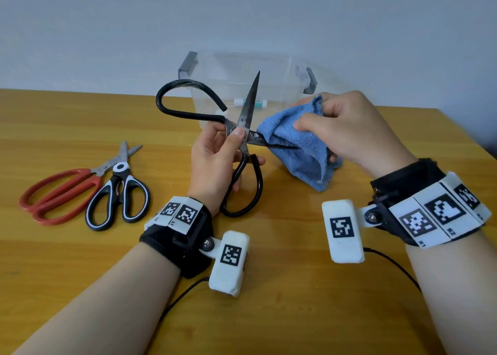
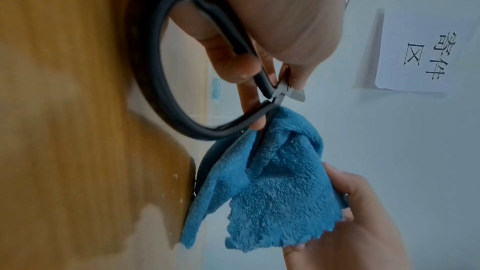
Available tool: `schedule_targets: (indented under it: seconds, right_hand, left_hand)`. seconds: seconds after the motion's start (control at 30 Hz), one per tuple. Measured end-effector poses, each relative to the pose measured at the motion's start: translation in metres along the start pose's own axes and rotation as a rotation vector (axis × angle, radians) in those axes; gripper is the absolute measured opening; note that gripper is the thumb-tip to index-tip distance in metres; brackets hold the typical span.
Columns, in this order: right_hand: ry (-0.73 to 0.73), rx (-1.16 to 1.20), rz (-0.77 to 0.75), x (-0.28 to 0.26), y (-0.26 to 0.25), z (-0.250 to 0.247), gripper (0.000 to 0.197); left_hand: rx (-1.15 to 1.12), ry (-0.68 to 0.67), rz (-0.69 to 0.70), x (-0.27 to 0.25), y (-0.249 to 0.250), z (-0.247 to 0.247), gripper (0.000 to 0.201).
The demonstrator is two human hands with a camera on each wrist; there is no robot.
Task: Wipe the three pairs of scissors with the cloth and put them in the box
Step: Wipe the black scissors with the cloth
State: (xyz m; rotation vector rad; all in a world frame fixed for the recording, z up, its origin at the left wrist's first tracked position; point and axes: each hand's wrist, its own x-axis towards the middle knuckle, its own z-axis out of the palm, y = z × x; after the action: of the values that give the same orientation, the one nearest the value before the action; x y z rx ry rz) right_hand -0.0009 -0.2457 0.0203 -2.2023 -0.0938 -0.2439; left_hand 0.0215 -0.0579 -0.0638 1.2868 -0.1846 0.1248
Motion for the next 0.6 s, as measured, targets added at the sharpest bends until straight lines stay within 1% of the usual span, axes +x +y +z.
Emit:
schedule_targets:
  seconds: [0.1,0.27,0.3,0.33,0.37,0.4,0.47,0.5,0.53,0.6]
  right_hand:
    - [-0.044,0.148,0.026,-0.001,-0.002,0.0,0.032]
    - [-0.207,0.381,-0.011,-0.003,-0.003,0.006,0.051]
    - [-0.228,0.423,-0.008,-0.003,-0.002,0.007,0.049]
    - [-0.232,0.457,0.005,-0.003,-0.002,0.008,0.043]
    - [-0.205,0.484,0.029,-0.003,-0.001,0.009,0.033]
    - [-0.145,0.507,0.061,-0.003,-0.001,0.01,0.025]
    - [0.021,0.526,0.096,0.0,0.0,0.009,0.018]
    - [0.092,0.495,0.081,0.001,0.002,0.007,0.016]
    - [0.141,0.416,0.05,0.003,0.004,0.005,0.014]
    - [0.157,0.151,-0.022,0.006,0.011,0.001,0.008]
  left_hand:
    - [0.014,0.027,-0.013,0.002,-0.002,-0.001,0.02]
    - [0.047,0.012,-0.045,0.002,-0.003,-0.002,0.024]
    - [0.055,0.004,-0.048,0.002,-0.004,-0.002,0.024]
    - [0.061,-0.005,-0.05,0.002,-0.003,-0.002,0.023]
    - [0.065,-0.016,-0.049,0.002,-0.004,-0.002,0.022]
    - [0.069,-0.028,-0.05,0.002,-0.004,-0.002,0.021]
    - [0.076,-0.051,-0.058,0.002,-0.005,-0.003,0.022]
    - [0.079,-0.059,-0.064,0.002,-0.006,-0.003,0.024]
    - [0.083,-0.065,-0.069,0.002,-0.006,-0.003,0.026]
    - [0.097,-0.076,-0.076,0.002,-0.006,-0.002,0.025]
